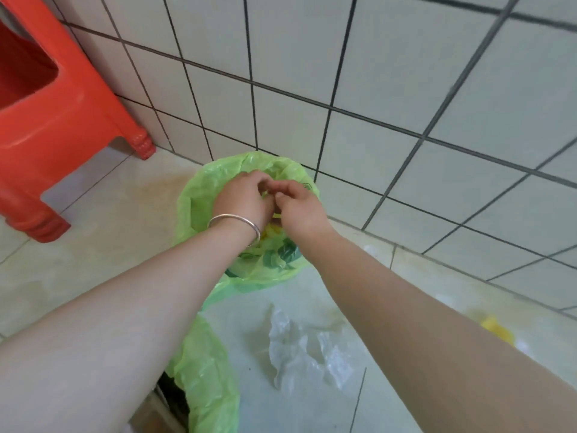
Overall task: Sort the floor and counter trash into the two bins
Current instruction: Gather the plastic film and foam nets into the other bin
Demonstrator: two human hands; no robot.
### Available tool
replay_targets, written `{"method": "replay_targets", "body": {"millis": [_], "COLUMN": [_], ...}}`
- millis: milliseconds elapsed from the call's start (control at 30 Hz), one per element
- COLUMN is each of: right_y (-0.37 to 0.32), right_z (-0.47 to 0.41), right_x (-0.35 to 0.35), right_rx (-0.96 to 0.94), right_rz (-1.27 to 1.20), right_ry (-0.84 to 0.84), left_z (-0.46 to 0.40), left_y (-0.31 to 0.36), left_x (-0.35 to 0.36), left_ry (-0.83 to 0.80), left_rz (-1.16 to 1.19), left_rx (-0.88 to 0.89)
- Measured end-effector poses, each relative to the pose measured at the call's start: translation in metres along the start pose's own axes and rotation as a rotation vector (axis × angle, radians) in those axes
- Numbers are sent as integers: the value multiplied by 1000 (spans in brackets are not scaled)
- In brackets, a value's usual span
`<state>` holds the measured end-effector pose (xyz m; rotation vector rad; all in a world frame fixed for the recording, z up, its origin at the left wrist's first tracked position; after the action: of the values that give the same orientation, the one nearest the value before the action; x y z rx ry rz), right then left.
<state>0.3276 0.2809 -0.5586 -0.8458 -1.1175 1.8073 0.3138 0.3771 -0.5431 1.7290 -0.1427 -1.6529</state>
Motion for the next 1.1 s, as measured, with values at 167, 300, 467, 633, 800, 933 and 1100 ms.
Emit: {"method": "replay_targets", "body": {"millis": [167, 300, 467, 633, 800, 933, 1100], "right_y": [-9, 8, 49, 68, 96, 116, 137], "right_z": [74, 155, 278, 397, 481, 517, 510], "right_x": [-67, -150, -266, -365, -429, -450, -460], "right_rx": [-111, -108, -15, 30, 93, 124, 166], "right_rz": [-21, 10, 40, 107, 107, 95, 27], "right_ry": [189, 293, 359, 368, 435, 462, 442], "left_z": [68, 140, 251, 350, 426, 460, 458], "left_y": [75, 150, 243, 331, 390, 404, 398], "left_x": [5, 38, 104, 143, 177, 197, 214], "left_ry": [-27, -89, -285, -409, -567, -671, -708], "left_rz": [78, 167, 336, 416, 433, 431, 333], "left_rx": [241, 343, 414, 525, 623, 654, 647]}}
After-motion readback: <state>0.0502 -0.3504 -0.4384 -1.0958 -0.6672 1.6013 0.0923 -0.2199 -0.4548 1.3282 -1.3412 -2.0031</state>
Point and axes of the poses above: each hand's wrist, its own z-axis away from the middle knuckle, its own x-axis out of the palm, y = z × x, the point moved 5 cm from there along -z, towards the middle knuckle, and after that the axes turned 4 degrees about -y, right-handed, at the moved point
